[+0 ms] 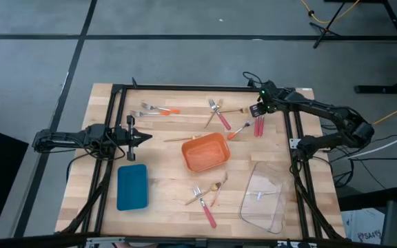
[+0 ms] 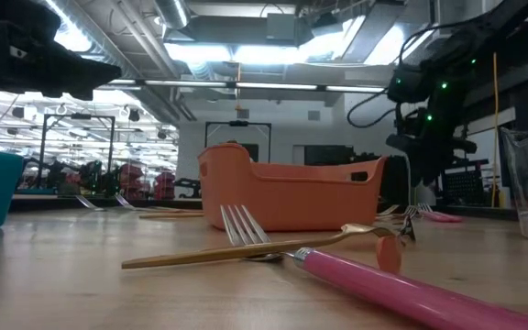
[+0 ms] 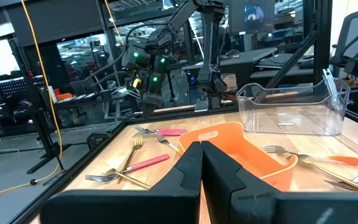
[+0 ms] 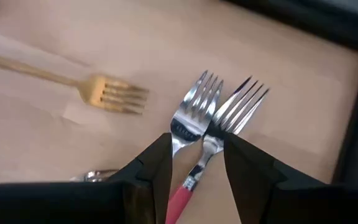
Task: Sort silverware by color (type)
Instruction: Put the pink fork into the orange bin
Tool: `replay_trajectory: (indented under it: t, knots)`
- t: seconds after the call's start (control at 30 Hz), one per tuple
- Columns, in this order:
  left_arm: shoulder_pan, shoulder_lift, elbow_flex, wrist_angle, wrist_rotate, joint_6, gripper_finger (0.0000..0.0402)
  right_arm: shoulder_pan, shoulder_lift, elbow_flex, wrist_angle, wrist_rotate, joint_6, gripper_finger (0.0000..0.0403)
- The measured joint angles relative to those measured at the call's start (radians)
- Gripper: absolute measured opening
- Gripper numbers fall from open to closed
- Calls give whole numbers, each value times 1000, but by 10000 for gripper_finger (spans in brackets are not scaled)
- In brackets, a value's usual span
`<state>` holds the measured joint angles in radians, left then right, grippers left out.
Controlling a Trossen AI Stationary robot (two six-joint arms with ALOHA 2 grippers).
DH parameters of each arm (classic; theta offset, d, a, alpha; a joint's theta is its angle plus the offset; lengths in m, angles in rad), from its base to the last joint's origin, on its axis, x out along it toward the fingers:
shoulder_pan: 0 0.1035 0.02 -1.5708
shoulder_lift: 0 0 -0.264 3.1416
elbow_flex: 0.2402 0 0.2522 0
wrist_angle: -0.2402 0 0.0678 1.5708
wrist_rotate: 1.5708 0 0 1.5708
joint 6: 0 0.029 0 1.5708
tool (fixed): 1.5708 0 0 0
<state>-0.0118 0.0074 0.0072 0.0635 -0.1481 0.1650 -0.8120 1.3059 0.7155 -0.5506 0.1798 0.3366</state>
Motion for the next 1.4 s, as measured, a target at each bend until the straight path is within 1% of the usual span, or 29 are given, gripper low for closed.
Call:
replay_trajectory:
  t: [0.13,0.37,0.5,1.03,1.4]
  knots:
    - [0,0,0,0,0,0,0,0,27,0,1,-43,27,133]
    - [0,0,0,0,0,0,0,0,72,0,-1,-72,34,133]
    - [0,0,0,-1,0,0,0,1,99,0,-1,-113,52,133]
    - [0,0,0,-1,0,0,0,1,190,0,19,-113,59,133]
    - [0,0,0,-1,0,1,0,1,198,0,34,-113,59,133]
